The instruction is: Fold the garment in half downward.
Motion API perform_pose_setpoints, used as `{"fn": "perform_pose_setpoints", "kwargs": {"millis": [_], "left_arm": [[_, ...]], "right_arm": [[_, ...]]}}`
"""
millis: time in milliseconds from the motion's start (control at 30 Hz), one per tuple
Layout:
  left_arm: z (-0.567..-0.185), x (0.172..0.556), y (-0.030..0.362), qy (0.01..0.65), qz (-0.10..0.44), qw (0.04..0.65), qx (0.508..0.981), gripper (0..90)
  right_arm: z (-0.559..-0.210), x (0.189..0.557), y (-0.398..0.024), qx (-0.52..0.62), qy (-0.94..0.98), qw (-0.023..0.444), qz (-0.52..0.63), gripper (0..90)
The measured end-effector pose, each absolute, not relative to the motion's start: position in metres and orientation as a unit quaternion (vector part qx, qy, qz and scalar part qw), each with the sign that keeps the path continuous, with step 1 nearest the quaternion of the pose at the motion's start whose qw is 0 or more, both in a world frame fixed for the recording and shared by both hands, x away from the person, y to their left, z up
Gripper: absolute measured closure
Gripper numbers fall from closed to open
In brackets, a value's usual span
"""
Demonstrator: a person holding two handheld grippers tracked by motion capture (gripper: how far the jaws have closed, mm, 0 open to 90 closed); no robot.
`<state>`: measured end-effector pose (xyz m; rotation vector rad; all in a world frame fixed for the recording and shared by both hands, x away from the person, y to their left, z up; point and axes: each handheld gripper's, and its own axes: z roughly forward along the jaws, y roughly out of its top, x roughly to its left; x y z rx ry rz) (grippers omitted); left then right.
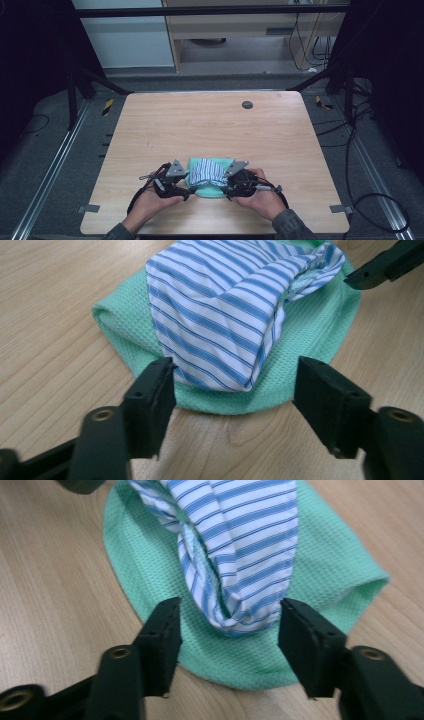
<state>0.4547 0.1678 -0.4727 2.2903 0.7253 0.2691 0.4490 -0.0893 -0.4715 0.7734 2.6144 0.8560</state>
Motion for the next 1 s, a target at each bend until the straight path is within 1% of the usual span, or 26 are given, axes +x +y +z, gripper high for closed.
{"fn": "perform_pose_setpoints", "kwargs": {"millis": [67,100,133,200,333,367,433,767,933,1000], "left_arm": [[-0.471,0.455,0.169,0.291,0.107,0.356,0.881,21.7],[-0.471,0.455,0.169,0.291,0.107,0.356,0.881,18.8],[-0.469,0.457,0.170,0.296,0.106,0.355,0.880,16.8],[-0.468,0.459,0.172,0.300,0.105,0.356,0.879,13.9],[-0.465,0.464,0.178,0.305,0.106,0.353,0.878,7.9],[-0.465,0.464,0.178,0.305,0.106,0.353,0.878,7.0],[-0.463,0.468,0.183,0.315,0.112,0.354,0.873,6.9],[-0.463,0.481,0.207,0.348,0.127,0.347,0.862,6.8],[-0.467,0.495,0.233,0.376,0.145,0.335,0.852,6.7],[-0.468,0.500,0.243,0.389,0.151,0.331,0.846,6.8]], "right_arm": [[-0.471,0.449,-0.091,0.272,0.903,0.142,0.301,34.6],[-0.471,0.449,-0.091,0.272,0.903,0.142,0.301,34.6],[-0.470,0.449,-0.092,0.276,0.900,0.149,0.303,29.4],[-0.469,0.450,-0.094,0.281,0.897,0.152,0.305,25.3],[-0.467,0.452,-0.097,0.289,0.892,0.155,0.310,18.8],[-0.467,0.452,-0.097,0.289,0.892,0.155,0.310,18.8],[-0.465,0.455,-0.100,0.299,0.888,0.157,0.311,14.8],[-0.461,0.467,-0.118,0.337,0.868,0.165,0.325,5.8],[-0.458,0.479,-0.137,0.370,0.850,0.182,0.329,6.4],[-0.457,0.484,-0.146,0.385,0.842,0.193,0.326,8.2]]}}
